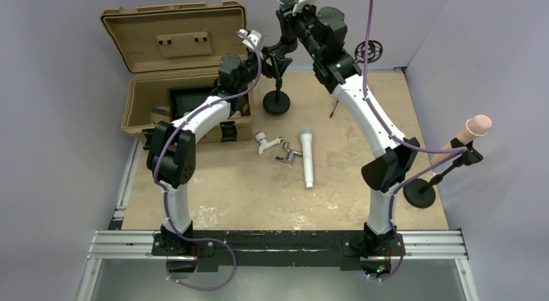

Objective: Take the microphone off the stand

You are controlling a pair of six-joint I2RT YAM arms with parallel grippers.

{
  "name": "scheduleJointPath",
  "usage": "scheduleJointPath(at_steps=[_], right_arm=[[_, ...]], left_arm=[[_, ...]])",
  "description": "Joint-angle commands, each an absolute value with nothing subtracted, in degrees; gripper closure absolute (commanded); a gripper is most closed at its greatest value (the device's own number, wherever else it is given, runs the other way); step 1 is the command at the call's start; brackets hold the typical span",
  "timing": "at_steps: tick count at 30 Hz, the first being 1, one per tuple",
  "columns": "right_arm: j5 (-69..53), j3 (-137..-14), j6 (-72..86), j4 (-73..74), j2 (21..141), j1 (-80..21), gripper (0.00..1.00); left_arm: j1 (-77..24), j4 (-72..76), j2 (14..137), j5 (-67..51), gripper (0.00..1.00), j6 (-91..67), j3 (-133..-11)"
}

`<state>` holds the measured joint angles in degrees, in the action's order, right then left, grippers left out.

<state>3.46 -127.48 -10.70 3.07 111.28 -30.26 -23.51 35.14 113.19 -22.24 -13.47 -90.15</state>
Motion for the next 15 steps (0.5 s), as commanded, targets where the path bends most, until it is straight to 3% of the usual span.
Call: scheduleJointPath(at_steps=[1,4,6,8,11,12,15], right_arm=[[3.27,-130.3,-11.06,-3.88,109.77,-30.41,1.0],[3.17,-129.71,-10.86,-3.93,109.69,-30.41,1.0],[3.01,-129.65,-10.49,-3.96,109.69,-30.4,1.0],[2.59,-129.85,-10.21,-3.96,109.69,-30.41,1.0],[2.46,-129.9,-9.92,-4.25,109.47,-30.36,1.0],[2.59,-130.12,-9.9,-4.37,109.51,-30.41,1.0],[2.41,-131.88,-9.84,-4.17,109.89,-30.46,1.0]], left_arm=[[-23.81,38.41,111.65,-21.34,0.28,-14.97,-92.37],[-23.91,37.22,111.54,-20.89,0.29,-14.72,-93.52],[-23.93,34.65,112.02,-21.2,0.38,-13.92,-95.12],[-23.95,33.46,112.5,-21.25,0.52,-13.47,-95.82],[-23.99,30.48,112.97,-21.69,0.92,-12.47,-96.52],[-23.99,29.52,113.1,-21.49,1.0,-12.3,-96.59],[-23.99,25.56,113.45,-21.68,1.0,-11.51,-97.09]])
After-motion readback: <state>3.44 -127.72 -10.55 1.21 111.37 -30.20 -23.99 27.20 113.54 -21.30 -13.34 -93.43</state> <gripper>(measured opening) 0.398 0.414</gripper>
